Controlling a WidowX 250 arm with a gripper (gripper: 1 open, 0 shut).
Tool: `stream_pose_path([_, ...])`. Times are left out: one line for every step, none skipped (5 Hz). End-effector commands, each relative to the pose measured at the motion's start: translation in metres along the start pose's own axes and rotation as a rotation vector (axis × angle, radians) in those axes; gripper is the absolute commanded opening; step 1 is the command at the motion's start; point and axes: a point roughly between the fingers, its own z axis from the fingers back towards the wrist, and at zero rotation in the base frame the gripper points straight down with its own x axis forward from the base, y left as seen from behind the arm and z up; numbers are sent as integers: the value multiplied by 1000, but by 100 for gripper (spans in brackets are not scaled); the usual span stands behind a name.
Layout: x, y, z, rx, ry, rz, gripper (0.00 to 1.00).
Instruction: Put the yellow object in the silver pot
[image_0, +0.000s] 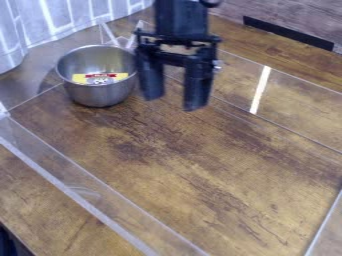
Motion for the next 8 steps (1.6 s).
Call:
stream_pose_path([37, -36, 25, 28, -92, -52, 100])
stream_pose_path([75, -68, 30, 49, -116, -96, 100])
stream_pose_path([91, -62, 27, 86, -118, -165, 100])
stream_pose_path([97, -47, 20, 106, -105, -203, 100])
stream_pose_path([102, -34, 12, 123, -86, -236, 100])
stream_pose_path([105, -23, 10, 135, -89, -220, 100])
stream_pose_path([106, -14, 10, 150, -95, -200, 100])
stream_pose_path([107, -9, 23, 168, -101, -228, 100])
